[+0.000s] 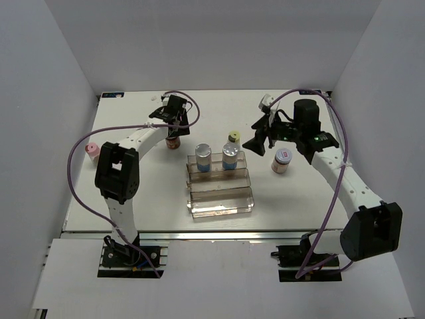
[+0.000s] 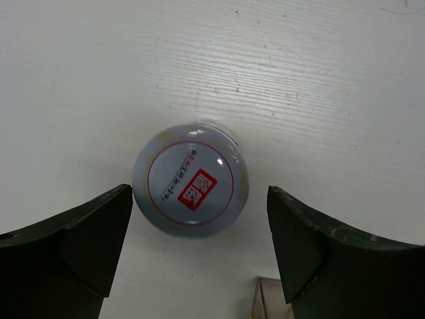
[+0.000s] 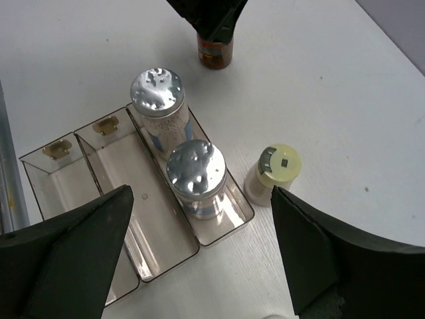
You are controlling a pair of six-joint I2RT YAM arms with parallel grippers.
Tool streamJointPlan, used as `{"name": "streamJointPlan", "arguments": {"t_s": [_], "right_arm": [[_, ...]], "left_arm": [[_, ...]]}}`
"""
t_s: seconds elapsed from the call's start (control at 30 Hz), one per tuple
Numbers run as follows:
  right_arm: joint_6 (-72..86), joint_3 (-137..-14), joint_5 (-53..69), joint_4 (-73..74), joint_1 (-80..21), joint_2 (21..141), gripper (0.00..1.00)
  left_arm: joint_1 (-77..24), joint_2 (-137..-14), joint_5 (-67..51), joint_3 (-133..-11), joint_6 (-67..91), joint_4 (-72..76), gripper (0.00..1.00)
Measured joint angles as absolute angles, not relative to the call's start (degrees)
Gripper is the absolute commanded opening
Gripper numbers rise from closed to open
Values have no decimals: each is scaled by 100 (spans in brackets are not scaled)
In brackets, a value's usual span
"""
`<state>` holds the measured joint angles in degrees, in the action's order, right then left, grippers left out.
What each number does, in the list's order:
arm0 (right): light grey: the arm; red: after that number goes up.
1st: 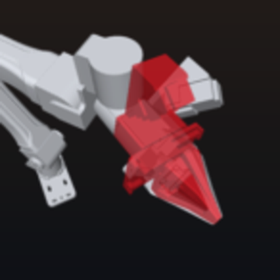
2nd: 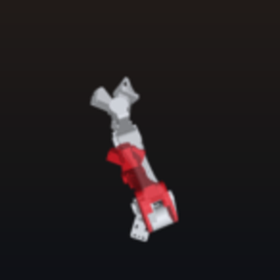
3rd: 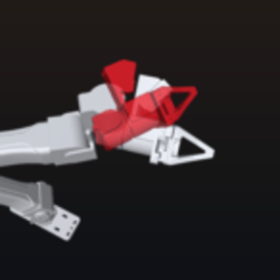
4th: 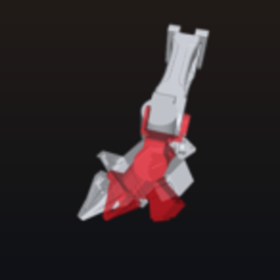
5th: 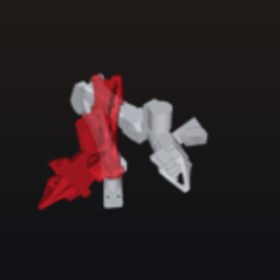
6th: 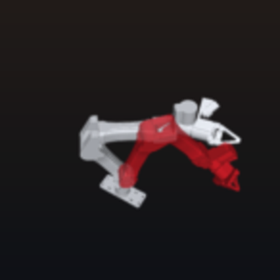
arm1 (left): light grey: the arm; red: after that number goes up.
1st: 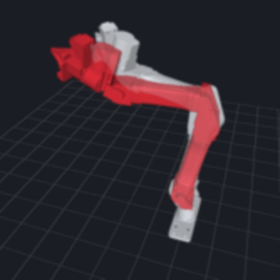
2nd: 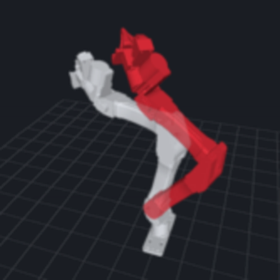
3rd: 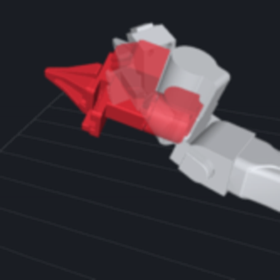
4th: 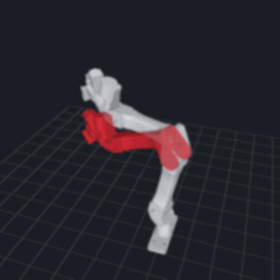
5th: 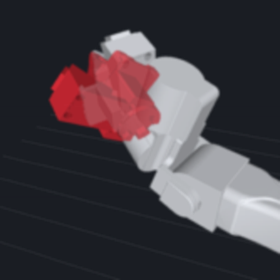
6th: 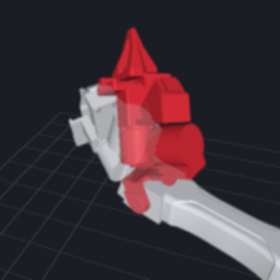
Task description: Organize the condiment bottles
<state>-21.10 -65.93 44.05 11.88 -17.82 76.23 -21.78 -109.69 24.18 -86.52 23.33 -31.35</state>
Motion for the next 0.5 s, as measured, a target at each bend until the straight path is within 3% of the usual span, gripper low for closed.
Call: {"name": "streamJointPlan", "arguments": {"t_s": [0.1,0.2,0.23,0.3,0.33,0.5], "right_arm": [[-1997,-6390,4407,1205,-1643,7529,89],[-1955,-6226,4401,1280,-1557,7522,89],[-1949,-6195,4401,1323,-1531,7518,89],[-1933,-6171,4392,1361,-1466,7516,89],[-1927,-6169,4388,1365,-1435,7507,89],[-1929,-6169,4381,1378,-1256,7448,89]], "left_arm": [[-2130,-11290,2464,-8932,2311,-3271,90],[-2071,-11413,2462,-8995,2314,-3323,76],[-2056,-11424,2438,-8995,2327,-3339,62],[-2032,-11424,2423,-8997,2303,-3341,47],[-2029,-11424,2418,-8997,2311,-3339,34],[-2003,-11378,2320,-8971,2349,-3334,8]]}}
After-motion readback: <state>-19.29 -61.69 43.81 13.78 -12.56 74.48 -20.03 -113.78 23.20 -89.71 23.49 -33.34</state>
